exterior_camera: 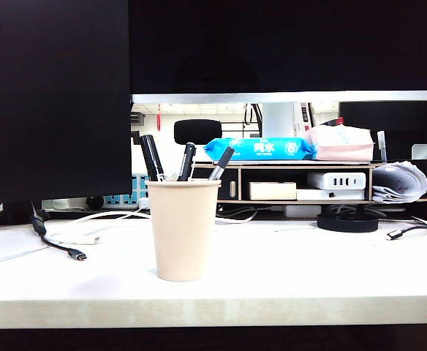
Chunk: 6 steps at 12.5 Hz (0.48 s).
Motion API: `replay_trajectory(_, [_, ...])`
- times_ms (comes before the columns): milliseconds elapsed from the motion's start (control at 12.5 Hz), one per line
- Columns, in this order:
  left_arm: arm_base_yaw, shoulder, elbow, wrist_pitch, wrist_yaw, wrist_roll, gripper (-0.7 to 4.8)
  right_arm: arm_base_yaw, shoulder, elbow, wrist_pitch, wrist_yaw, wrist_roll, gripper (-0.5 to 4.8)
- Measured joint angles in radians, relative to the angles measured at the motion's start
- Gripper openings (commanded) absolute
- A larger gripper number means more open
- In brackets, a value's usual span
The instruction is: Pick up the marker from the paper cup and put it on the table.
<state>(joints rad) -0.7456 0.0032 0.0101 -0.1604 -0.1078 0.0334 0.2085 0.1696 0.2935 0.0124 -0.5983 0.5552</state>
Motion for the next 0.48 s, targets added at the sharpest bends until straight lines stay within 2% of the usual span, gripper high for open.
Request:
replay_trajectory(80, [0.0, 0.0, 0.0, 0.0, 0.0, 0.0, -0.04, 0.051, 0.199, 0.1, -0.014, 0.002, -0.071, -0.05])
replay_trajectory(240, [0.0, 0.0, 0.0, 0.0, 0.0, 0.0, -0.04, 0.108, 0.403, 0.206, -0.024, 0.005, -0.156, -0.05])
replay_trajectory(320, [0.0, 0.0, 0.0, 0.0, 0.0, 0.0, -0.04, 0.198, 0.598, 0.313, -0.036, 0.05, -0.211, -0.05])
replay_trajectory(480, [0.0, 0.0, 0.0, 0.0, 0.0, 0.0, -0.04, 0.332, 0.825, 0.457, -0.069, 0.122, -0.294, -0.05])
